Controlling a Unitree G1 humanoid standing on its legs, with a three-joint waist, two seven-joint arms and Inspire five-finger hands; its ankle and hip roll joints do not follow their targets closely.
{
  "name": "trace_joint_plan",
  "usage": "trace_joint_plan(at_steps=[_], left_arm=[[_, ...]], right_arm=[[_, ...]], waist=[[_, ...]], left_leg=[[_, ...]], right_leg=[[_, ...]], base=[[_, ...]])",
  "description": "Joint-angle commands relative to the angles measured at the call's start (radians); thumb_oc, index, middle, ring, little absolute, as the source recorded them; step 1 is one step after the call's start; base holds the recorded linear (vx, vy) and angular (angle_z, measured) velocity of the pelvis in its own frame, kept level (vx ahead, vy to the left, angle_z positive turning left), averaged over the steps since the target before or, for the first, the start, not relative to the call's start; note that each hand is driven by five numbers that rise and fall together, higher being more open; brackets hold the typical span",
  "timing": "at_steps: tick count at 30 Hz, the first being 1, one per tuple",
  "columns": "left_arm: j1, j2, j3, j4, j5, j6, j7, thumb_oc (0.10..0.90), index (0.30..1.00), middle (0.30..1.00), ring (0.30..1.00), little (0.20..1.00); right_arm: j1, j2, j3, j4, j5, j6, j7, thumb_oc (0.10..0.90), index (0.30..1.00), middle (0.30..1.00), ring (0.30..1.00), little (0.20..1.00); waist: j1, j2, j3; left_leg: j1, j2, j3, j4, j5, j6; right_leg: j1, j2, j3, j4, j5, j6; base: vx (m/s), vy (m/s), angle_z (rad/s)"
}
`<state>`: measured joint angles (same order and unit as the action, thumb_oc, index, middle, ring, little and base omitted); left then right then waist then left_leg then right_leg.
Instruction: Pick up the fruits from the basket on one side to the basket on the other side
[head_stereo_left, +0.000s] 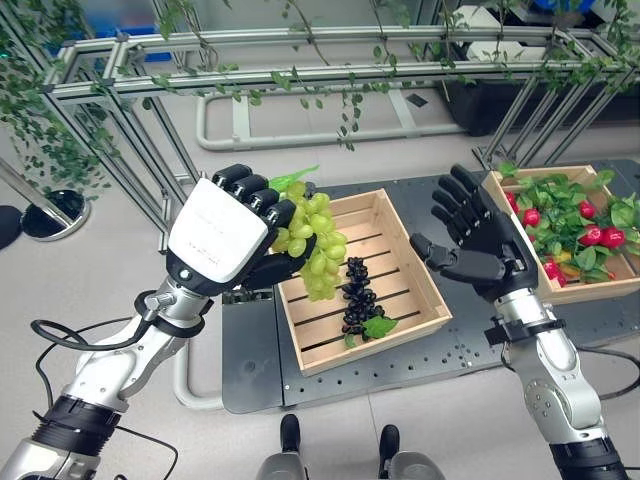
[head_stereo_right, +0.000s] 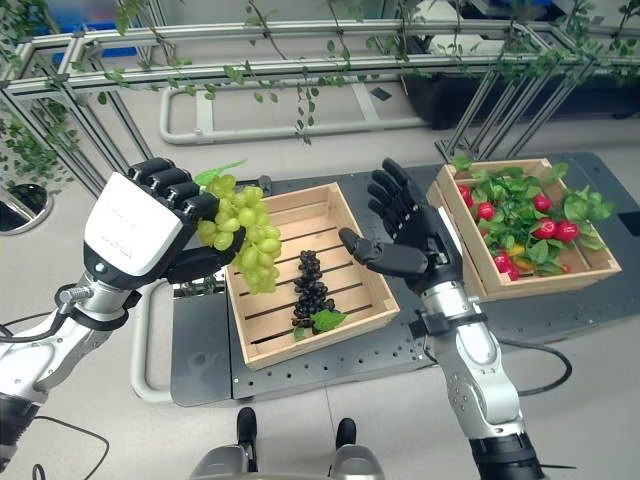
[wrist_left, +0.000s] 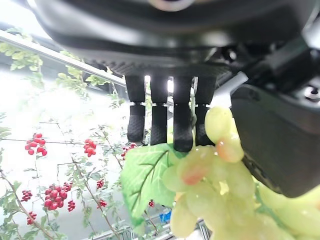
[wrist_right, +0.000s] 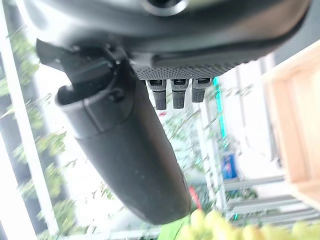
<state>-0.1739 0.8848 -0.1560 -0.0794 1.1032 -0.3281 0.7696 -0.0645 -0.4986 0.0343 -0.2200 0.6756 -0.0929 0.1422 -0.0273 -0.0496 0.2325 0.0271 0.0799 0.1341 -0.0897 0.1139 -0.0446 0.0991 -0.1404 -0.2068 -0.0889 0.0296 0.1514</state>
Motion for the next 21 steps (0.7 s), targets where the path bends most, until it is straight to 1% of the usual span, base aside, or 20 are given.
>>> trace_joint_plan(at_steps=[1, 3, 5, 7, 11, 16, 21], left_arm=[[-0.186, -0.018, -0.018, -0.039, -0.107, 0.002, -0.014, 0.4, 0.3, 0.3, 0.3, 0.3], [-0.197, -0.017, -0.018, -0.05, -0.119, -0.001, -0.036, 0.4, 0.3, 0.3, 0.3, 0.3], [-0.198, -0.019, -0.012, -0.063, -0.121, -0.006, -0.046, 0.4, 0.3, 0.3, 0.3, 0.3], [-0.198, -0.02, -0.006, -0.076, -0.115, -0.015, -0.052, 0.4, 0.3, 0.3, 0.3, 0.3], [-0.228, -0.018, -0.018, -0.107, -0.133, -0.034, -0.094, 0.4, 0.3, 0.3, 0.3, 0.3], [-0.263, -0.016, -0.032, -0.127, -0.149, -0.033, -0.121, 0.4, 0.3, 0.3, 0.3, 0.3], [-0.285, -0.032, -0.035, -0.141, -0.156, -0.063, -0.122, 0.4, 0.3, 0.3, 0.3, 0.3]], right_arm=[[-0.045, -0.09, 0.012, -0.071, 0.033, -0.054, 0.048, 0.8, 0.9, 0.9, 0.9, 0.9], [-0.056, -0.097, 0.018, -0.085, 0.07, -0.022, 0.044, 0.8, 0.9, 0.9, 0.9, 0.9], [-0.056, -0.092, 0.019, -0.087, 0.092, -0.018, 0.059, 0.8, 0.9, 0.9, 0.9, 0.9], [-0.065, -0.091, 0.02, -0.1, 0.087, -0.016, 0.078, 0.8, 0.9, 0.9, 0.9, 0.9], [-0.114, -0.11, 0.045, -0.111, 0.095, -0.014, 0.097, 0.8, 0.9, 0.9, 0.9, 0.9], [-0.168, -0.124, 0.081, -0.113, 0.102, 0.024, 0.11, 0.8, 0.9, 0.9, 0.9, 0.9], [-0.2, -0.125, 0.123, -0.094, 0.127, 0.051, 0.125, 0.8, 0.9, 0.9, 0.9, 0.9]], waist=[[-0.003, 0.035, -0.148], [-0.001, 0.033, -0.157], [0.0, 0.031, -0.162], [0.001, 0.028, -0.167], [0.003, 0.025, -0.179], [0.009, 0.022, -0.189], [0.016, 0.017, -0.2]], left_leg=[[0.09, 0.001, 0.01, 0.002, -0.164, -0.033], [0.096, 0.003, 0.012, 0.002, -0.168, -0.033], [0.1, 0.005, 0.013, 0.002, -0.17, -0.032], [0.102, 0.008, 0.016, 0.002, -0.171, -0.034], [0.107, 0.012, 0.021, 0.002, -0.173, -0.035], [0.111, 0.016, 0.022, 0.002, -0.175, -0.037], [0.113, 0.018, 0.022, 0.002, -0.175, -0.038]], right_leg=[[-0.008, -0.014, -0.007, 0.002, -0.005, 0.002], [-0.005, -0.016, -0.009, 0.002, -0.006, 0.003], [-0.003, -0.015, -0.01, 0.002, -0.006, 0.004], [-0.001, -0.014, -0.011, 0.002, -0.007, 0.005], [-0.001, -0.014, -0.008, 0.002, -0.008, 0.005], [0.002, -0.016, -0.01, 0.002, -0.01, 0.007], [0.005, -0.017, -0.012, 0.002, -0.01, 0.007]], base=[[0.03, -0.008, 0.0], [0.02, -0.006, 0.0], [0.02, -0.007, 0.0], [0.0, 0.0, 0.0], [0.0, 0.0, 0.0], [0.0, 0.0, 0.0], [0.02, -0.008, 0.0]])
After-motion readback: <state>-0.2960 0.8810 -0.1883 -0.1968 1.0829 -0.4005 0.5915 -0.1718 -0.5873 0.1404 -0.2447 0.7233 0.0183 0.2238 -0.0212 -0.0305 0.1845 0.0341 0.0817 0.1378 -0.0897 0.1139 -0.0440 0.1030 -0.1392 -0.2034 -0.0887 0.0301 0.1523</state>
